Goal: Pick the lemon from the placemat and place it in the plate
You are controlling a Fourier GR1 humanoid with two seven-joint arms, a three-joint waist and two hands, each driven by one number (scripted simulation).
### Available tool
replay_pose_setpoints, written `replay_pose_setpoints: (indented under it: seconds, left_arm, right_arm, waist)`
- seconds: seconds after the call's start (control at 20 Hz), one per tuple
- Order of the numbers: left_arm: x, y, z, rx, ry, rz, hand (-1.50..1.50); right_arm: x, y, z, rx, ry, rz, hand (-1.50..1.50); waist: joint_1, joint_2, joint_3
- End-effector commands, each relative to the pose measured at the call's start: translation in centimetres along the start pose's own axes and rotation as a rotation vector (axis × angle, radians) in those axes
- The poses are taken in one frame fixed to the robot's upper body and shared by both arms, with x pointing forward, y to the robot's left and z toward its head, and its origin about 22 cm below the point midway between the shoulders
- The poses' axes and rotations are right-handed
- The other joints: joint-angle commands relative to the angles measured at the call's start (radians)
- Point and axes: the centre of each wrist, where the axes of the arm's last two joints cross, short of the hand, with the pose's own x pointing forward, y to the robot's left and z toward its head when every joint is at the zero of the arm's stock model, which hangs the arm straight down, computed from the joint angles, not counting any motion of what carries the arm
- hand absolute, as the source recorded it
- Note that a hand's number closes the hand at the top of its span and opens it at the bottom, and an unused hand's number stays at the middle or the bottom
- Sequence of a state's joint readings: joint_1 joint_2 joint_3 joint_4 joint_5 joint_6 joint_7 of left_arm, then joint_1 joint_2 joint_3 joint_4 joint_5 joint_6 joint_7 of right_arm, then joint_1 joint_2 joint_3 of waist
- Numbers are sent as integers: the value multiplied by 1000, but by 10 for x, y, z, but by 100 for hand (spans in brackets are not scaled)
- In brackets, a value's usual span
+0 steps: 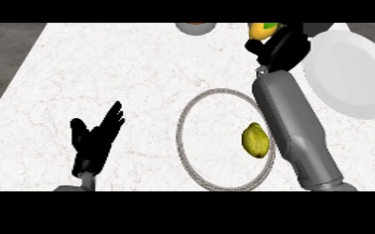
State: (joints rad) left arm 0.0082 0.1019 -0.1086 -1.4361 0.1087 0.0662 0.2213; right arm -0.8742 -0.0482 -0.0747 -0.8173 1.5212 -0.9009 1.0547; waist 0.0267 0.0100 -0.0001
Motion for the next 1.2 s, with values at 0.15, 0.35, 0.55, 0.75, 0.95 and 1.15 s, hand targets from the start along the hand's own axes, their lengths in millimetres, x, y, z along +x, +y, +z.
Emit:
replay_pose_setpoints:
  seconds: [0.15, 0.35, 0.55, 0.75, 0.95, 1.15]
  left_arm:
    - [0, 21, 6, 16, -3, 1, 0]
    - [3, 3, 2, 8, -1, 12, 0]
    - [4, 5, 3, 27, -3, 28, 0]
    - [-9, -11, 13, -14, -1, 14, 0]
    - [15, -11, -7, 1, -8, -15, 0]
    - [5, 7, 4, -10, 2, 0, 0]
  right_arm:
    - [-42, -4, -35, -227, 179, -201, 150]
    - [-81, -5, -55, -296, 193, -122, 150]
    - [-129, -5, -73, -401, 215, -82, 150]
    - [-170, -18, -104, -464, 248, -41, 150]
    - [-173, -36, -141, -489, 253, -19, 150]
    - [-195, -42, -141, -485, 246, -5, 150]
  waist:
    - [-9, -4, 1]
    - [-19, -7, 1]
    - [-8, -2, 1]
    - [4, 2, 3]
    - [0, 5, 5]
    - [8, 3, 5]
